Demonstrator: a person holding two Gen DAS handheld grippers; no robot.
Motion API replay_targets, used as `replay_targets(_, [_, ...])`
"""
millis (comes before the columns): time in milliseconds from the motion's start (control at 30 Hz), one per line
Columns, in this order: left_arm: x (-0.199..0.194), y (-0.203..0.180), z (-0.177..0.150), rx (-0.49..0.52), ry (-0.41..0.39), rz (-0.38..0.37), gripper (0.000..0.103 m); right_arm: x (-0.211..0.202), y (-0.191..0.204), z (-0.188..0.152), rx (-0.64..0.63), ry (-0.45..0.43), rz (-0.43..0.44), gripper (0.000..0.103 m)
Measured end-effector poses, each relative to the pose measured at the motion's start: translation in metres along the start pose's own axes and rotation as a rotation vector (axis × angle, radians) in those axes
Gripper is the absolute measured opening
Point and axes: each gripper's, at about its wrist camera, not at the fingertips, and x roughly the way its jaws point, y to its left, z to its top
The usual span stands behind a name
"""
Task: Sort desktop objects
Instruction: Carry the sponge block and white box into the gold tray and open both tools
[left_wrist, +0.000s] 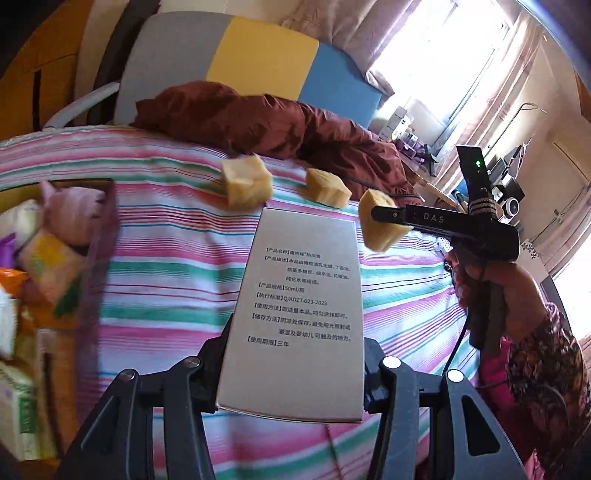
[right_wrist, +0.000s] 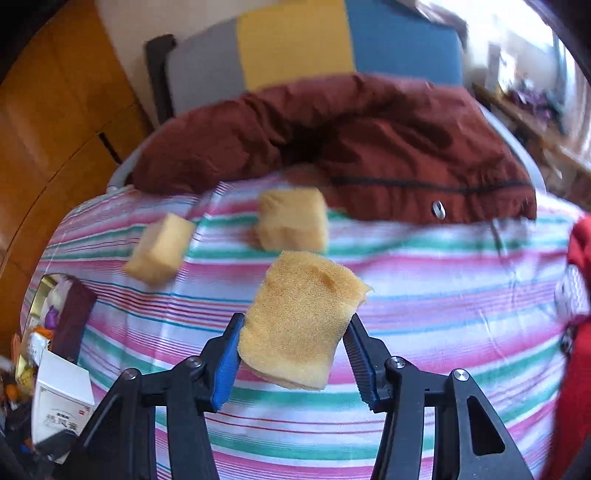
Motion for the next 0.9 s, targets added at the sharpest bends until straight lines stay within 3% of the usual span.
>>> replay_targets(167, [-0.030,0.025,-0.010,-0.021,-0.024,0.026,0.052,-0.010,0.037,-0.001,-0.084,0.004,0.015,0.054])
replay_targets(633, [-0.094,0.083,-0.032,-0.126,-0.100,0.033,0.052,-0.042,0.193,-0.047,-0.189,0.047,0.322,0.054])
replay_targets(900, [-0.135,0.142,-0.032,-0.197,-0.158,0.078,0.052,-0.034,0.278,-0.061,-0.210,0.063,0.406,0.054])
